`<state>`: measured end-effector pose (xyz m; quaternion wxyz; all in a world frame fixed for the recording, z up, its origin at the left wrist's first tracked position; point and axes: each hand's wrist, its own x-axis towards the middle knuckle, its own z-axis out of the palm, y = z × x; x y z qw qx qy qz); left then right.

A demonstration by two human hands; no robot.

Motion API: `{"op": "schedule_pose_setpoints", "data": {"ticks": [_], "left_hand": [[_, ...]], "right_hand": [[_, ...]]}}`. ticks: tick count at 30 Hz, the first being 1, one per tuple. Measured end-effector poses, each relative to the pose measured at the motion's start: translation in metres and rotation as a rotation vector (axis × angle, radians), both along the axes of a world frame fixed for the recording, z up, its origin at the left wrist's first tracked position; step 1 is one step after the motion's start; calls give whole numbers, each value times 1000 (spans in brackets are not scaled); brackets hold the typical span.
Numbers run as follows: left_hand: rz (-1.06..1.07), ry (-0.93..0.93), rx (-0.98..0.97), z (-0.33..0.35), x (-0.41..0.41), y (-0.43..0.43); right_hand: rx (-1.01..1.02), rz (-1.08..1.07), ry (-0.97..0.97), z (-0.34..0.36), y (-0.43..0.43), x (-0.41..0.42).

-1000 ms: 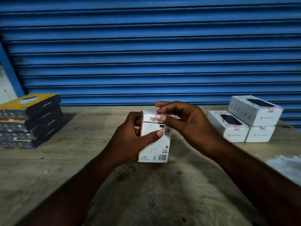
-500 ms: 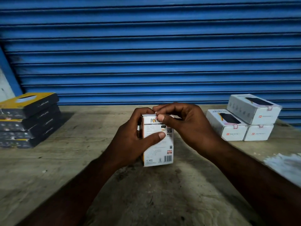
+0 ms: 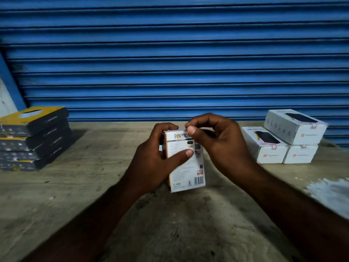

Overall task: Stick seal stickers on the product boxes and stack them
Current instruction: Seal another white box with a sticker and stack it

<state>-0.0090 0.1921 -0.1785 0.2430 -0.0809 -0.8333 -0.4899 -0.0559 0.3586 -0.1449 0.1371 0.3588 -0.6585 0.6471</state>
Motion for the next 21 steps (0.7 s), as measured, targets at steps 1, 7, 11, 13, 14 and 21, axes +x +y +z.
{"op": "schedule_pose_setpoints", "data": {"ticks": [1, 7, 11, 13, 14, 21], "left_hand": [[11, -4, -2, -1, -1, -1], [39, -5, 21, -1, -2, -1], [32, 9, 15, -1, -1, 0], [38, 8, 17, 0, -1, 0], [43, 8, 17, 0, 0, 0], [77, 21, -4, -1, -3, -3]], "right_hand": [[-4, -10, 46, 1, 0, 1], [-2, -44, 103, 4, -1, 7], [67, -43, 29, 1, -1, 4], [68, -48, 39, 2, -1, 3], [66, -55, 48, 2, 0, 3], [-8, -62, 17, 3, -1, 2]]}}
